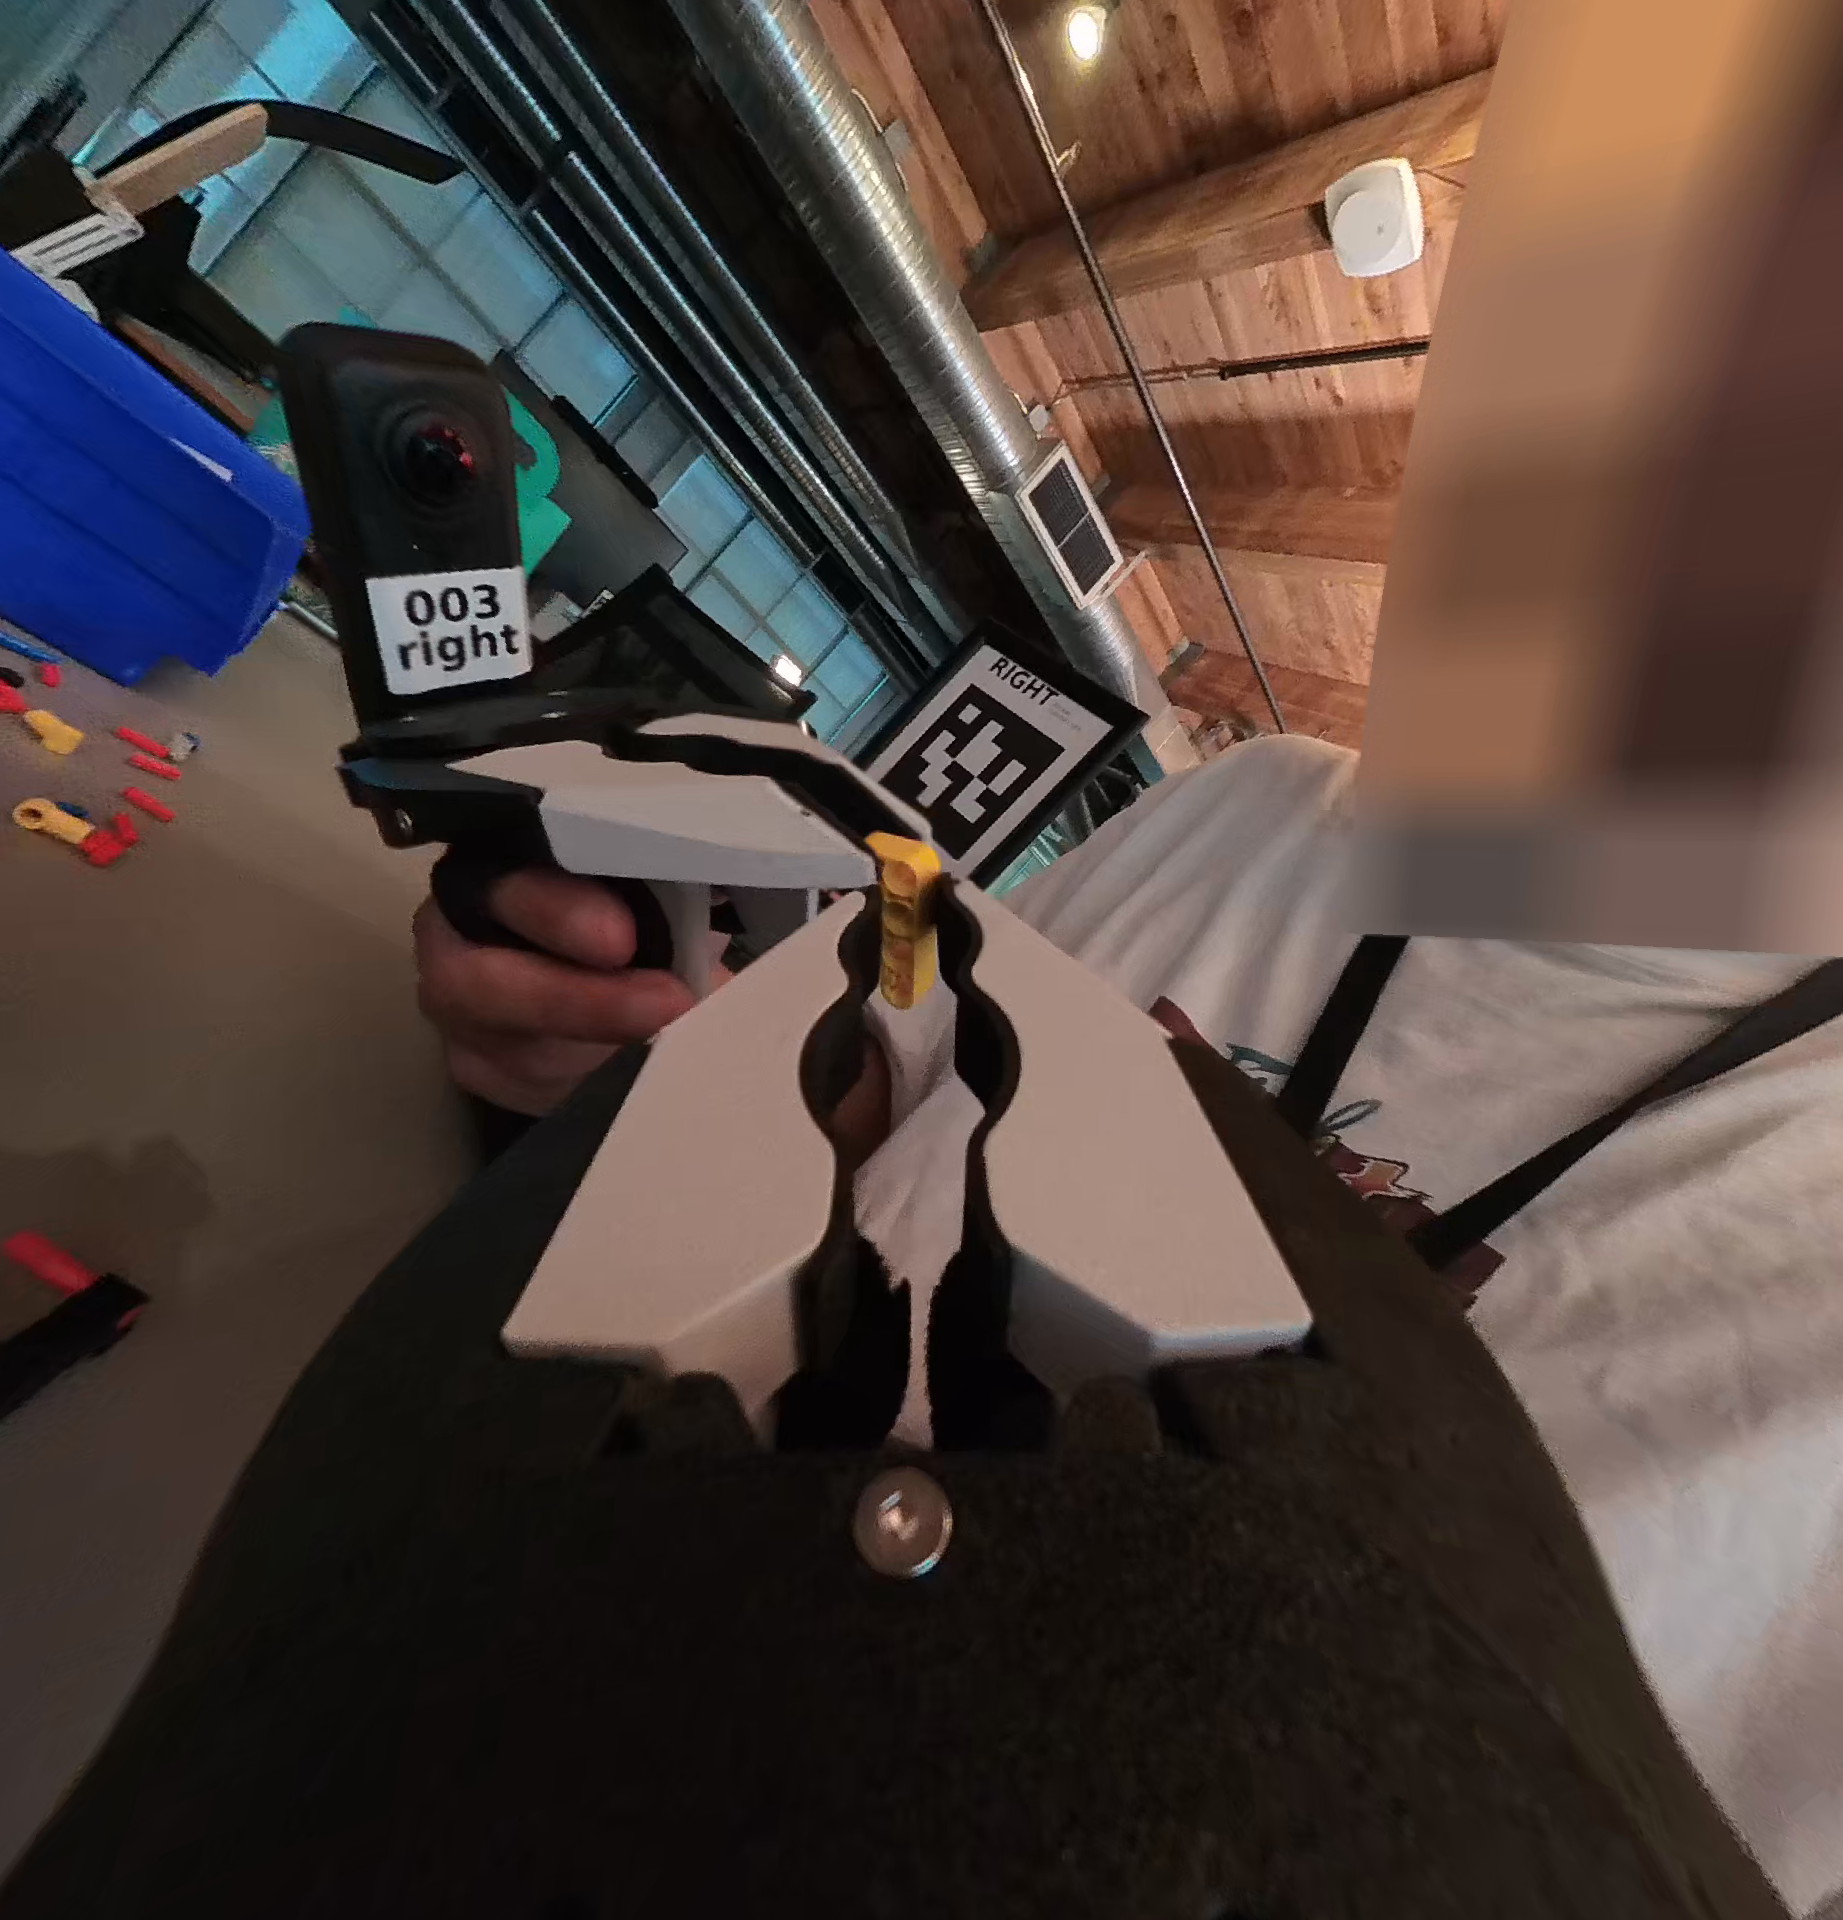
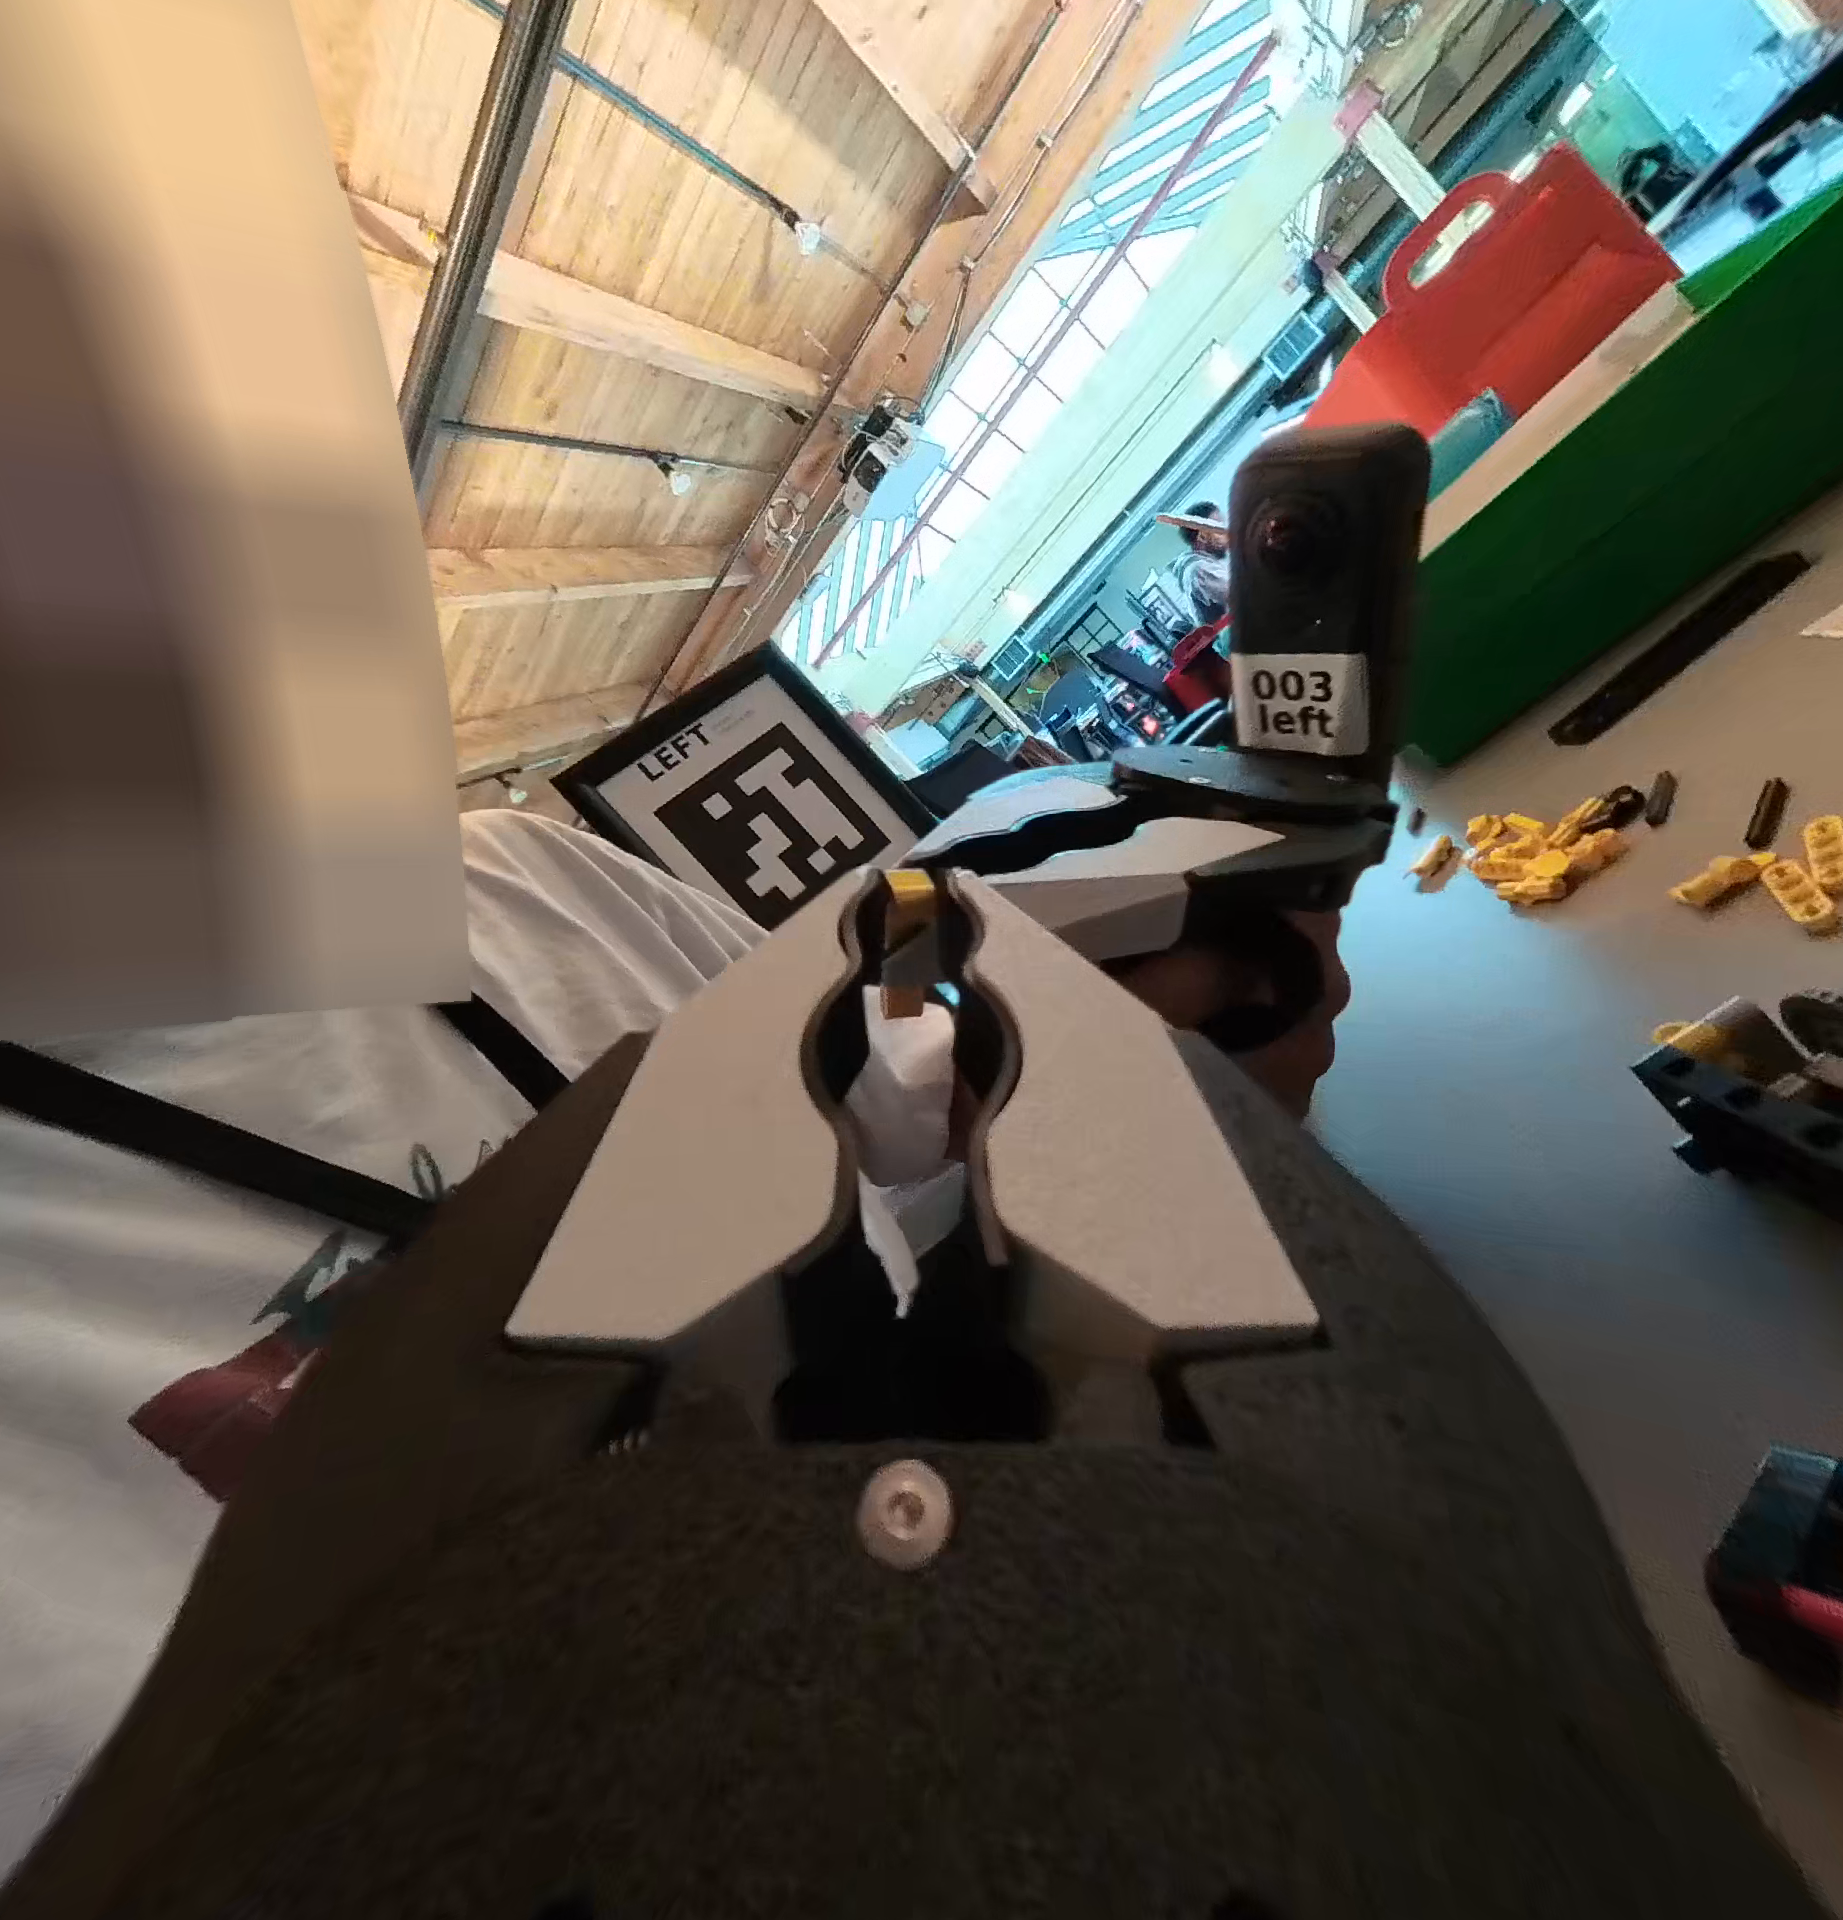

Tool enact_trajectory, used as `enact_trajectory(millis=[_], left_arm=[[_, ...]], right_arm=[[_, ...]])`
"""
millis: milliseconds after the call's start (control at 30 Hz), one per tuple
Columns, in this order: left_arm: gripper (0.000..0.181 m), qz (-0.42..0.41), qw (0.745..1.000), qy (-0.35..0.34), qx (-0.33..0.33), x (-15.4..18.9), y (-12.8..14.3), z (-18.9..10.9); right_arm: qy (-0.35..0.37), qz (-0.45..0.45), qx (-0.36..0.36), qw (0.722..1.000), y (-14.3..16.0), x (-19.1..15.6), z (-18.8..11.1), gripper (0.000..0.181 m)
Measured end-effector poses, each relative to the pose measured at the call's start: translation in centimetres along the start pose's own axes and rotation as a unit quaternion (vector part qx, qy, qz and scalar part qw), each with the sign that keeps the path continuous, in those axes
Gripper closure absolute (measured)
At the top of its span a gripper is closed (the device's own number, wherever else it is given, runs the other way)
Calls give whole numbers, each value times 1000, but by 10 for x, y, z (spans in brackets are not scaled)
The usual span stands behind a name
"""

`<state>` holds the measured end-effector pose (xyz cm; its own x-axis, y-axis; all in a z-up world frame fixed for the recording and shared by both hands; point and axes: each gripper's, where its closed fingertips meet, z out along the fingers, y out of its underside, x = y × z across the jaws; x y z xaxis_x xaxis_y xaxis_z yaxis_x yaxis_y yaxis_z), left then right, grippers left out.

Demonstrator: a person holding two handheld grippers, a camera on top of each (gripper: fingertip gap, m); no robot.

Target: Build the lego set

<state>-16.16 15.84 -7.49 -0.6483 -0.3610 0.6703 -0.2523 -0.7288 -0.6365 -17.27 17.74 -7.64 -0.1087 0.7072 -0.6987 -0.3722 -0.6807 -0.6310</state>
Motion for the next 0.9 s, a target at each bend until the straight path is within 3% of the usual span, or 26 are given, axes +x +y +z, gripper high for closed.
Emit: enact_trajectory(millis=[133, 200, 500, 900], left_arm=[[171, 32, 997, -68, -4, -18, -1, -2], [169, 53, 995, -80, -24, -19, 5, 0], [164, 63, 995, -67, -43, -14, 13, 6], [170, 63, 995, -11, -73, 6, 27, 13]], right_arm=[[29, 14, 5, 999, -3, 13, -11, 174], [0, 58, 21, 998, -9, 10, -19, 174], [-97, 146, 12, 984, -4, -5, -19, 174], [-120, 152, -44, 980, 15, -14, -6, 175]])
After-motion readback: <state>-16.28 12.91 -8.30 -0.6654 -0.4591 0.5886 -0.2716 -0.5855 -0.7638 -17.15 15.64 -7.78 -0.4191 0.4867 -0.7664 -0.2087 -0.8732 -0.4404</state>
